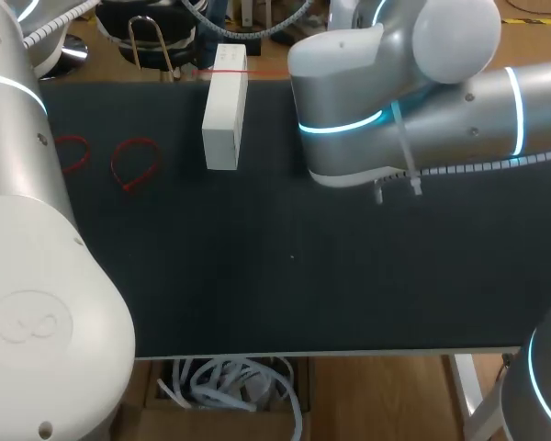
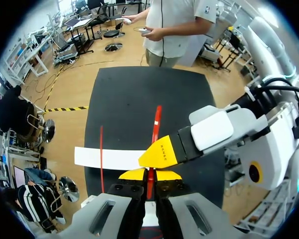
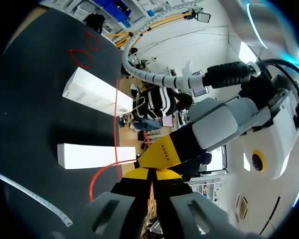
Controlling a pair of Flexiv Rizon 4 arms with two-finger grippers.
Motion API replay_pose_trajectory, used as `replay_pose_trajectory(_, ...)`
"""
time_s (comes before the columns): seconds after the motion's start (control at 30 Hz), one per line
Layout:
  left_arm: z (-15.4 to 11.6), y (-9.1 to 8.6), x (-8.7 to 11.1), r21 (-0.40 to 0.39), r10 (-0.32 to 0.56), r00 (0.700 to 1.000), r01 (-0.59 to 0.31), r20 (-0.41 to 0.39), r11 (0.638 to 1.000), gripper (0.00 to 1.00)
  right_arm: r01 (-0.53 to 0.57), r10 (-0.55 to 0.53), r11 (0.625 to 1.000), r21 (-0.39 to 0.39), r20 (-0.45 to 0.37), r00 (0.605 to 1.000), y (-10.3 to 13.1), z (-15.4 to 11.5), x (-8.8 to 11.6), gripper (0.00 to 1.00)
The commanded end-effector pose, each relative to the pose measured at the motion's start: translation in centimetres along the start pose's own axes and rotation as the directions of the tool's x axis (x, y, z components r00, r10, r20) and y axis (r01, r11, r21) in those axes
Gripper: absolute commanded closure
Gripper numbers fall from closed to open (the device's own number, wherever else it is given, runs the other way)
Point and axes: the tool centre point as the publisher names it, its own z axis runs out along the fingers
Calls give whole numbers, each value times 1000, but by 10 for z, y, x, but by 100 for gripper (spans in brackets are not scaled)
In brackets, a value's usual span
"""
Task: Grab the tape and strap the tape.
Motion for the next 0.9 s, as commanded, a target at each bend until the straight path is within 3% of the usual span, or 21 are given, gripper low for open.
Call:
replay_pose_trajectory(0.03, -1, -1, -1, -5, -2, 1000, 2, -1, 1000, 100, 2, -2, 1000, 4, -10, 1000, -2, -1, -1, 100)
replay_pose_trajectory(0.1, -1, -1, -1, -5, -2, 1000, 2, -1, 1000, 100, 0, 1, 1000, 6, -15, 1000, -3, -1, -2, 100)
replay_pose_trajectory(0.13, -1, -1, -1, -5, -2, 1000, 2, -1, 1000, 100, 0, 0, 1000, 10, -16, 1000, -4, -1, -2, 72)
replay_pose_trajectory(0.23, -1, -1, -1, -5, -2, 1000, 2, -1, 1000, 100, -2, 2, 1000, 11, -20, 1000, -5, -2, -2, 15)
replay_pose_trajectory(0.27, -1, -1, -1, -5, -2, 1000, 2, -1, 1000, 100, -3, 3, 1000, 11, -21, 1000, -6, -2, -2, 0)
replay_pose_trajectory(0.6, -1, -1, -1, -5, -2, 1000, 2, -1, 1000, 100, 0, 1, 1000, 11, -67, 998, -25, -10, 7, 0)
replay_pose_trajectory(0.9, -1, -1, -1, -5, -2, 1000, 2, -1, 1000, 100, -31, 26, 999, -31, -151, 988, -66, -20, 14, 0)
